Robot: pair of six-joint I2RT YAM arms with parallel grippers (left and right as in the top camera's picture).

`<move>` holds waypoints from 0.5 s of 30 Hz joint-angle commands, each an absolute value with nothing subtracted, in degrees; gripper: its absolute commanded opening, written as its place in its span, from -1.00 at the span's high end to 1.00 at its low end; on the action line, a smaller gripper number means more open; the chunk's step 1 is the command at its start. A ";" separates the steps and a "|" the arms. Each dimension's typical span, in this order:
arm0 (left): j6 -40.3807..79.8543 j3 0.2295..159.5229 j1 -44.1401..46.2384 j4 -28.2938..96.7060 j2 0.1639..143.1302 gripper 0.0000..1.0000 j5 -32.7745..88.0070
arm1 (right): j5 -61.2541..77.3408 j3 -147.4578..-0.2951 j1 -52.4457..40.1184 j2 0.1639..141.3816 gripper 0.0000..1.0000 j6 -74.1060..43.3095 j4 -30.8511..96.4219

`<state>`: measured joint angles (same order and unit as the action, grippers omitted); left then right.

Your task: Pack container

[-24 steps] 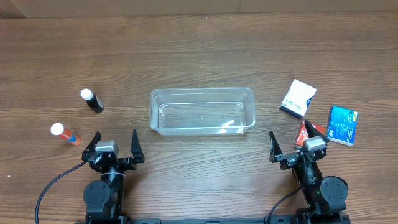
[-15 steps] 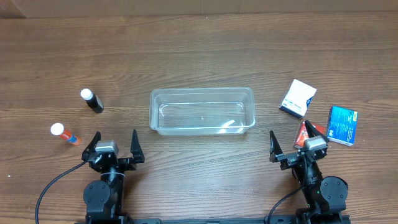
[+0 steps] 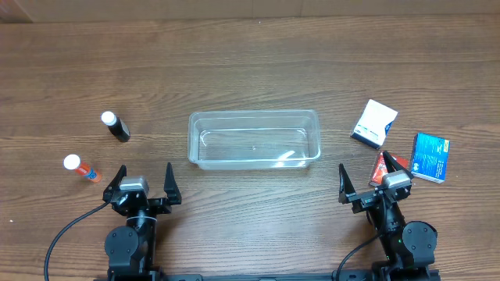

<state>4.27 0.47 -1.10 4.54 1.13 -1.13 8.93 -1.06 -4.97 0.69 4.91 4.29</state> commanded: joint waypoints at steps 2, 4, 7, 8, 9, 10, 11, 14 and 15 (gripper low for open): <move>4.27 0.36 -1.06 4.43 1.02 -1.00 -1.65 | 8.45 -0.47 -5.23 0.67 -1.00 4.71 4.08; 4.27 0.36 -1.06 4.43 1.02 -1.00 -1.65 | 8.45 -0.47 -5.23 0.67 -1.00 4.71 4.08; 4.29 0.36 -1.06 4.38 1.02 -1.00 -1.48 | 8.45 -0.47 -5.23 0.67 -1.00 4.69 4.03; 4.29 0.36 -1.06 4.38 1.02 -1.00 -1.48 | 8.69 -0.47 -5.23 0.67 -1.00 4.69 4.03; 4.29 0.36 -1.06 4.43 1.02 -1.00 -1.48 | 9.15 -0.47 -5.23 0.67 -1.00 4.64 4.01; 4.27 0.36 -1.06 4.43 1.02 -1.00 -1.50 | 9.15 -0.47 -5.23 0.67 -1.00 4.64 4.01; 4.27 0.36 -1.06 4.43 1.02 -1.00 -1.48 | 9.10 -0.47 -5.23 0.67 -1.00 4.51 4.01; 4.73 0.36 -1.06 4.29 1.02 -1.00 -1.43 | 10.41 -0.47 -5.23 0.67 -1.00 2.37 2.90; 6.35 0.49 -1.06 4.34 1.02 -1.00 -1.48 | 10.37 -0.49 -5.23 0.67 -1.00 -0.47 2.92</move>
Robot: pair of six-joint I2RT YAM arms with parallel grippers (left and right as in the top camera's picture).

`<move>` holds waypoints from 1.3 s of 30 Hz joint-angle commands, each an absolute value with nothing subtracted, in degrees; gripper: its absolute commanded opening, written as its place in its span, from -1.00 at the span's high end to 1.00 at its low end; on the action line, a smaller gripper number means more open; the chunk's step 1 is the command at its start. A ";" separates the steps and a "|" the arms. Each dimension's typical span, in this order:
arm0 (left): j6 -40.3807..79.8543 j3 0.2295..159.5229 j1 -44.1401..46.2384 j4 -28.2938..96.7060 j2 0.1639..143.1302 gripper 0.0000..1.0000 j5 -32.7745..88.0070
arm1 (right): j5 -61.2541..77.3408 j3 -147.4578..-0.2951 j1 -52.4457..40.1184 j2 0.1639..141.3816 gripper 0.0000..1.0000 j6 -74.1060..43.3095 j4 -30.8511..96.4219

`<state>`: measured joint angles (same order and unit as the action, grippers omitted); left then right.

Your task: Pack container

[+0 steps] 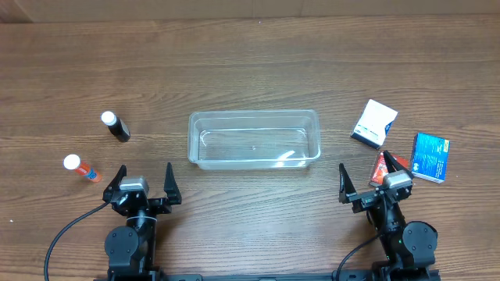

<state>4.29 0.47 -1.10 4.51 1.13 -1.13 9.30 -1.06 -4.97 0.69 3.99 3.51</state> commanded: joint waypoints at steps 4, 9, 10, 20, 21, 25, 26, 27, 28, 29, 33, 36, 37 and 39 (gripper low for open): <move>10.33 6.70 -1.06 10.07 1.02 -1.00 -1.48 | 9.93 -2.00 -5.17 1.32 -1.00 -5.06 3.68; 13.76 24.23 -1.06 22.81 8.01 -1.00 -1.52 | 9.98 -12.58 -5.17 12.40 -1.00 -10.46 9.28; 13.74 28.62 -1.08 25.12 12.32 -1.00 -1.93 | 10.02 -16.19 -5.17 16.53 -1.00 -10.52 11.70; 13.02 75.37 -1.10 63.18 63.75 -1.00 -1.87 | 9.96 -63.57 -5.13 64.58 -1.00 -10.07 52.49; 13.08 77.78 -1.13 67.35 66.22 -1.00 -1.85 | 9.96 -66.19 -5.13 67.79 -1.00 -10.07 56.53; 12.75 79.68 -2.24 72.82 69.10 -1.00 -1.96 | 5.39 -68.07 -5.10 73.01 -1.00 -8.43 60.64; 13.52 80.64 -4.27 72.55 69.41 -1.00 -1.96 | 2.98 -68.14 -4.95 72.99 -1.00 -9.28 60.58; 14.20 81.91 -6.85 72.47 70.13 -1.00 -1.91 | 3.05 -68.18 -4.34 72.99 -1.00 -9.28 60.60; 14.20 83.55 -9.93 72.18 71.31 -1.00 -1.65 | 3.03 -68.18 -3.53 72.99 -1.00 -9.91 60.62; 14.17 85.54 -13.50 72.05 73.21 -1.00 -1.48 | 3.09 -68.18 -2.48 72.99 -1.00 -10.59 60.62; 11.75 96.27 -18.41 72.05 86.80 -1.00 -1.48 | 4.38 -68.18 -0.93 72.99 -1.00 -10.74 60.77; 10.00 103.72 -18.39 72.16 98.21 -1.00 0.64 | 4.38 -68.18 -0.93 72.99 -1.00 -10.74 60.82; 9.65 104.88 -18.35 71.64 101.75 -1.00 2.31 | 4.38 -68.18 -0.93 72.99 -1.00 -10.74 60.80; 9.67 104.97 -18.28 71.37 107.42 -0.96 2.59 | 4.38 -68.18 -0.93 72.99 -1.00 -10.74 60.80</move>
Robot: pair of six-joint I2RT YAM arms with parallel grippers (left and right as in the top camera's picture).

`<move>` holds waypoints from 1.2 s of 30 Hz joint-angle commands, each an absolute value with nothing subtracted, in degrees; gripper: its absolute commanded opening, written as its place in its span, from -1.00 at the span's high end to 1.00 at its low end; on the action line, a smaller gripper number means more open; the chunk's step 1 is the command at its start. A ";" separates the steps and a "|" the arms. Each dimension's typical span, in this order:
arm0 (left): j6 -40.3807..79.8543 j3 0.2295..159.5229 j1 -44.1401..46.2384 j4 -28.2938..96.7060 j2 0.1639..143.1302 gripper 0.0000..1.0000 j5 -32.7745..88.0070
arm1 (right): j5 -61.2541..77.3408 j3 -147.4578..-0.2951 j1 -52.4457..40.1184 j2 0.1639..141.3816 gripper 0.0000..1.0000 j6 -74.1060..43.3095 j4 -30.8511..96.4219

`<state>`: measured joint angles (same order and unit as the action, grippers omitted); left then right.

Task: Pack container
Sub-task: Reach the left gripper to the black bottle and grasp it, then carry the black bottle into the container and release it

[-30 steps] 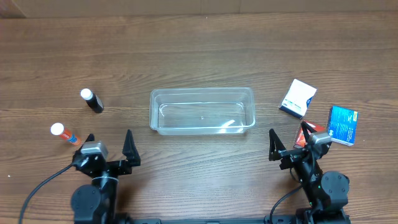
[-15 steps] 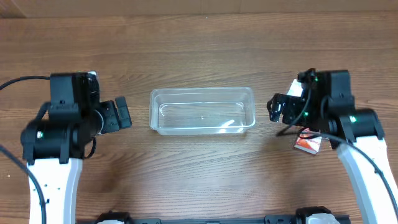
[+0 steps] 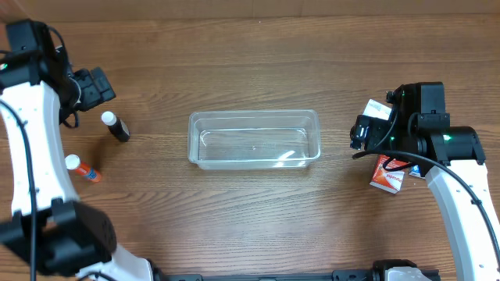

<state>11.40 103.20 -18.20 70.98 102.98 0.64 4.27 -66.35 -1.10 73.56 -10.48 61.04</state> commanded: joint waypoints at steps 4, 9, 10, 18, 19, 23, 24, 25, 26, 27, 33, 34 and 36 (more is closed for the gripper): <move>9.72 104.95 -18.31 73.12 114.74 -0.89 2.59 | 4.38 -68.18 -0.93 72.99 -1.00 -10.74 60.80; 9.87 104.79 -18.31 73.41 119.81 -0.58 2.50 | 4.38 -68.18 -0.93 72.99 -1.00 -10.74 60.86; 9.87 104.79 -18.31 73.30 120.66 -0.54 2.39 | 4.38 -68.18 -0.93 72.99 -1.00 -10.74 60.88; 9.85 104.77 -18.31 69.84 122.04 -0.05 2.33 | 4.38 -68.18 -0.93 72.99 -1.00 -10.74 61.08; 9.85 104.77 -18.31 69.67 122.04 0.04 2.35 | 4.38 -68.18 -0.93 72.99 -1.00 -10.74 61.06; 9.85 104.77 -18.31 69.65 122.04 0.43 2.35 | 4.36 -68.18 -0.93 72.99 -1.00 -10.74 61.04; 9.85 104.79 -18.31 69.84 122.04 0.58 2.35 | 4.36 -68.18 -0.93 72.99 -1.00 -10.74 61.04; 9.85 104.79 -18.31 70.26 122.04 0.70 2.35 | 4.36 -68.16 -0.93 72.99 -1.00 -10.74 61.06; 9.85 104.79 -18.31 70.52 122.04 0.75 2.35 | 4.34 -68.16 -0.93 72.99 -1.00 -10.74 60.99; 9.89 104.97 -18.31 71.24 121.99 0.88 2.37 | 4.36 -68.16 -0.93 72.99 -1.00 -10.74 60.97; 10.31 107.90 -11.77 74.98 111.13 0.92 2.37 | 4.36 -68.16 -0.93 72.99 -1.00 -10.74 61.01; 10.31 107.90 -9.02 75.24 106.76 0.92 2.37 | 4.36 -68.16 -0.93 73.01 -1.00 -10.74 61.01; 10.79 107.90 -0.91 77.60 97.49 0.92 2.44 | 4.36 -68.16 -0.93 72.99 -1.00 -10.74 61.01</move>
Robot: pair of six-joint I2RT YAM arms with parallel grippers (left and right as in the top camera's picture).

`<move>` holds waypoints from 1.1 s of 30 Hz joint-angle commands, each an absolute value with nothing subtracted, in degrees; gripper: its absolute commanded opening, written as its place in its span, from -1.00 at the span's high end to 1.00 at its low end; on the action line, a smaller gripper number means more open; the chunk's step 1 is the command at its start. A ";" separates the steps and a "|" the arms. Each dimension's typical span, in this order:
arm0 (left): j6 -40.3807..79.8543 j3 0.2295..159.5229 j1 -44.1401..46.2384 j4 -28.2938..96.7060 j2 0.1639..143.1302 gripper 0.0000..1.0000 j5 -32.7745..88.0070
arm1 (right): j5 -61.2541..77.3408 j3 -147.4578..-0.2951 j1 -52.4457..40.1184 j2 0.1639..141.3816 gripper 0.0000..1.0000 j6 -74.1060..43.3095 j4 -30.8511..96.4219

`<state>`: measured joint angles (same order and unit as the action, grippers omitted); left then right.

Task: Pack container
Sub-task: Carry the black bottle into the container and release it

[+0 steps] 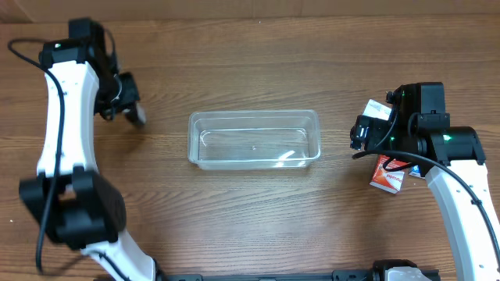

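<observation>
A clear plastic container (pixel 254 115) lies empty at the table's middle. My left gripper (pixel 131 112) hangs just off its left end, over dark shapes that I cannot separate into fingers or bottle. No black bottle or orange glue stick shows apart from the left arm. My right gripper (pixel 361 134) sits at the near-left edge of a white box (pixel 378 110), right of the container. Whether its fingers close on the box is not visible. A red box (pixel 388 179) lies under the right arm.
A sliver of a blue box (pixel 415 169) shows beside the red box, mostly under the right arm. The left arm (pixel 62 117) spans the table's left side from the near edge to the back. The table is brown wood.
My left arm has swung rightward from the far left edge, and its gripper is now over where the black bottle stood. Bottle and glue stick no longer show. The right arm has not moved.
Both arms sat folded at the near edge with fingers open, the bottle and glue stick at left, the boxes at right. Then both were raised, the left behind the bottle, the right at the white box. Now the left gripper covers the bottle's spot.
</observation>
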<state>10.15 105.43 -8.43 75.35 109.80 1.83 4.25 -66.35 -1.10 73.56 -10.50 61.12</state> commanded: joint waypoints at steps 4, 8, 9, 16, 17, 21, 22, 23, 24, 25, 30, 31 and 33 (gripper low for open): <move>13.13 107.44 13.15 81.06 94.04 0.92 2.37 | 4.38 -68.16 -0.93 72.99 -1.00 -10.76 61.01; 15.90 101.41 21.91 78.08 98.21 0.92 -0.43 | 4.67 -68.16 -0.93 72.99 -1.00 -10.76 61.28; 16.40 99.50 22.48 76.71 99.15 0.92 -0.40 | 4.80 -68.16 -0.93 72.99 -1.00 -10.74 61.28; 22.81 90.21 22.46 66.24 107.04 0.92 -7.29 | 4.80 -68.16 -0.93 72.99 -1.00 -10.76 61.25; 23.22 90.21 22.46 65.17 108.36 0.92 -7.75 | 4.80 -68.16 -0.93 73.01 -1.00 -10.74 61.23; 24.82 90.19 21.23 60.60 112.12 0.92 -9.15 | 4.78 -68.16 -0.93 72.99 -1.00 -10.74 61.23; 25.45 90.19 20.62 60.53 112.99 0.92 -9.13 | 4.78 -68.16 -0.93 72.99 -1.00 -10.74 61.23; 25.56 90.19 20.27 60.53 113.54 0.92 -9.15 | 4.78 -68.16 -0.93 72.99 -1.00 -10.76 61.23; 25.56 90.19 19.88 60.53 114.06 0.92 -9.13 | 4.78 -68.16 -0.93 73.01 -1.00 -10.74 61.23; 25.54 90.19 19.42 60.60 114.65 0.92 -8.97 | 4.78 -68.16 -0.93 72.99 -1.00 -10.74 61.25; 24.38 90.26 18.87 60.66 114.61 -0.14 -8.95 | 4.78 -68.16 -0.93 72.99 -1.00 -10.74 61.25; 24.36 90.52 18.87 61.01 114.52 -0.17 -8.95 | 4.78 -68.16 -0.93 72.99 -1.00 -10.76 61.25; 23.09 92.58 18.87 62.83 114.41 -0.18 -8.95 | 4.78 -68.16 -0.93 72.99 -1.00 -10.76 61.25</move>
